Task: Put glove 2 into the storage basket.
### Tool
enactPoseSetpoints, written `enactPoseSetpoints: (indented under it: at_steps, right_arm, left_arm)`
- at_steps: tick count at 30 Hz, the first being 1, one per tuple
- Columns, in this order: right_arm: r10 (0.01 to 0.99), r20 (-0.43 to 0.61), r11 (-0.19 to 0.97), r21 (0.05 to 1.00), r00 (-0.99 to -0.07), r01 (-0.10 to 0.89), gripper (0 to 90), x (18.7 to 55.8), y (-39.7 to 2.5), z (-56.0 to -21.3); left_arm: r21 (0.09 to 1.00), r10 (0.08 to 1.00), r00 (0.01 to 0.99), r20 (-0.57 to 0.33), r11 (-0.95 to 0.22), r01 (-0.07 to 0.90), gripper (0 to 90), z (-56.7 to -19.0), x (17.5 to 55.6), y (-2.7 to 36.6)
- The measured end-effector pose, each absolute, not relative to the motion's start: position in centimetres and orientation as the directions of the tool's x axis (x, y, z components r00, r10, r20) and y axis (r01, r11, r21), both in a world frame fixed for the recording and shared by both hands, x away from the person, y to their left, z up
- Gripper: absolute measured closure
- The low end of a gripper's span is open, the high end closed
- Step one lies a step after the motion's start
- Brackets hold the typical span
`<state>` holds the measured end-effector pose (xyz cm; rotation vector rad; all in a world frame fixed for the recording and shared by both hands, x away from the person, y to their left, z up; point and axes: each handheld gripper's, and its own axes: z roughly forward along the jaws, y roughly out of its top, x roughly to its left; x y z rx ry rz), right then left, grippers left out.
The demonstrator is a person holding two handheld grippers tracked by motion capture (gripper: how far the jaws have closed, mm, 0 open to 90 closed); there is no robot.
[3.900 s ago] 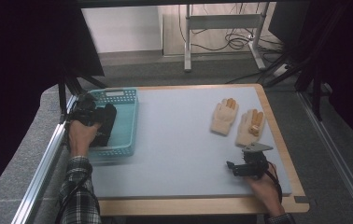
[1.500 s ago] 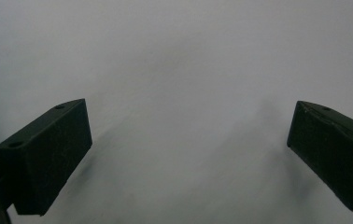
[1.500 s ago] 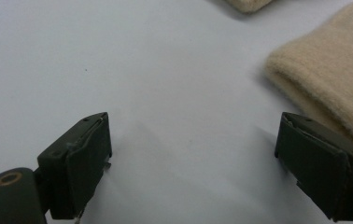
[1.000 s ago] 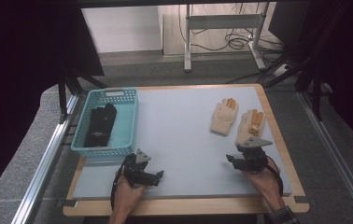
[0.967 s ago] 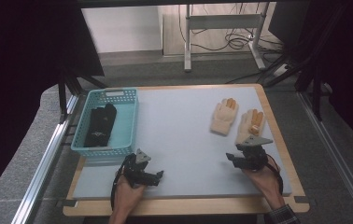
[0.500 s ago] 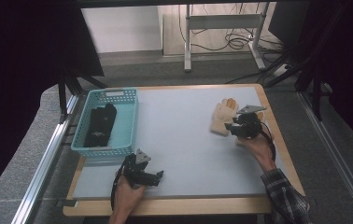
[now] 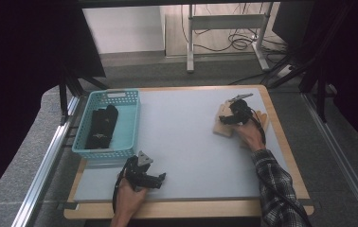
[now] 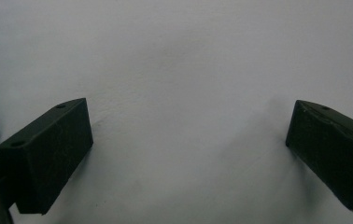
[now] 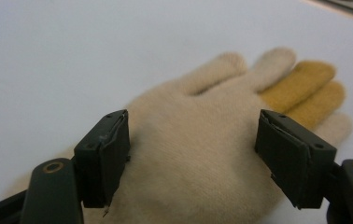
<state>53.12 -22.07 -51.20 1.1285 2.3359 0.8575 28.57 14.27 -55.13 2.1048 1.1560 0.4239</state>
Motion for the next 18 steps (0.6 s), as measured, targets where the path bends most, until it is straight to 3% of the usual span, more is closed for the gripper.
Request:
enactPoseSetpoints:
  at_steps: [2, 4, 7, 13, 18]
  right_arm:
    - [0.804, -0.101, 0.489, 0.672, -0.586, 0.556, 29.1, 53.2, -22.0, -51.4]
    - [0.828, -0.083, 0.460, 0.666, -0.554, 0.587, 47.1, 53.2, -22.2, -51.4]
    - [0.831, -0.079, 0.459, 0.658, -0.551, 0.598, 55.0, 52.9, -22.2, -51.1]
    - [0.820, -0.043, 0.433, 0.700, -0.571, 0.568, 64.7, 51.8, -22.7, -49.9]
    - [0.788, -0.071, 0.462, 0.724, -0.611, 0.512, 72.5, 50.1, -22.0, -48.1]
  left_arm:
    - [0.703, 0.834, 0.550, -0.042, -0.367, 0.609, 1.0, -55.1, 28.6, 14.3]
    - [0.704, 0.834, 0.550, -0.042, -0.366, 0.609, 1.0, -55.1, 28.6, 14.3]
    - [0.704, 0.834, 0.550, -0.042, -0.366, 0.609, 1.0, -55.1, 28.6, 14.3]
    - [0.703, 0.834, 0.550, -0.043, -0.366, 0.609, 1.0, -55.1, 28.6, 14.3]
    - [0.704, 0.834, 0.550, -0.042, -0.366, 0.609, 1.1, -55.1, 28.6, 14.3]
